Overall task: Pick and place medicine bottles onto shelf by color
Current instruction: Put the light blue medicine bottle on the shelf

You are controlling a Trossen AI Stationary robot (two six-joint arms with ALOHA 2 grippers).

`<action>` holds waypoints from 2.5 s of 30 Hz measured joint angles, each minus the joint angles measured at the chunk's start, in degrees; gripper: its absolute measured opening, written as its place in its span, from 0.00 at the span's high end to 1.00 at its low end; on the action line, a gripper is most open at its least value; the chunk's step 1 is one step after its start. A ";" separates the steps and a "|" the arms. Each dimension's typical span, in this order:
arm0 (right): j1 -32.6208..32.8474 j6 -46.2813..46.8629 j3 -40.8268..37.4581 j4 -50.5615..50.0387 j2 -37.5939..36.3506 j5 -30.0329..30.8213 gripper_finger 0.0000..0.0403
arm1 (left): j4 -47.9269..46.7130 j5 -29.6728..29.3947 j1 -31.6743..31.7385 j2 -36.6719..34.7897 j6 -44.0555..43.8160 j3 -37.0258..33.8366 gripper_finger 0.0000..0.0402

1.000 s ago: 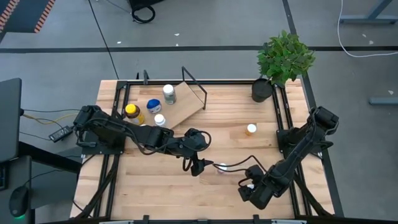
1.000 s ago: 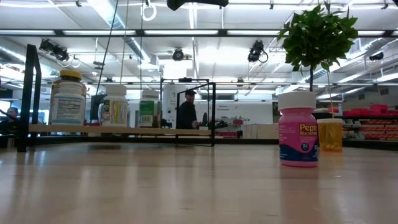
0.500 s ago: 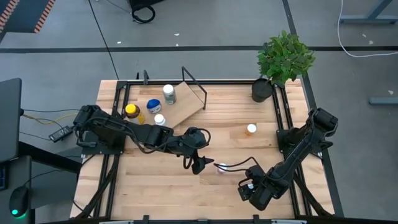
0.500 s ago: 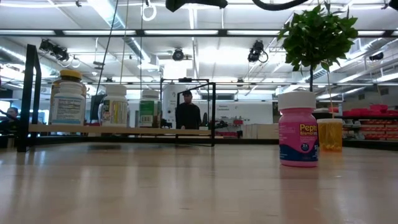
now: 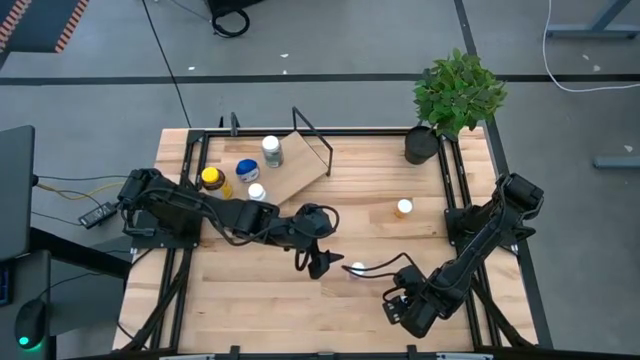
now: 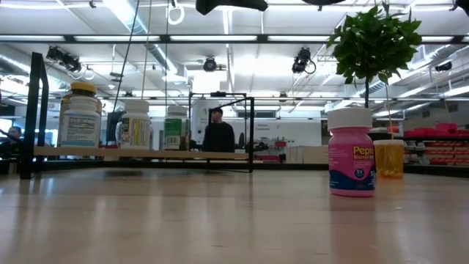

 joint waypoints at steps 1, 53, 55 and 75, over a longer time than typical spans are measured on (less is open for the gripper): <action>0.00 -0.60 0.00 0.00 -0.05 -0.01 0.47 | -0.31 0.02 0.11 0.00 0.15 0.00 0.09; -51.65 -71.40 13.15 2.81 6.26 -6.67 0.51 | -17.85 0.20 6.56 -19.63 -2.26 0.02 0.09; -52.04 -71.83 13.09 2.67 7.78 -6.79 0.51 | -18.13 0.22 6.74 -19.63 -2.28 0.02 0.09; -52.54 -72.45 13.09 8.47 9.03 -5.77 0.38 | -23.57 0.21 7.07 -18.15 -2.78 0.04 0.09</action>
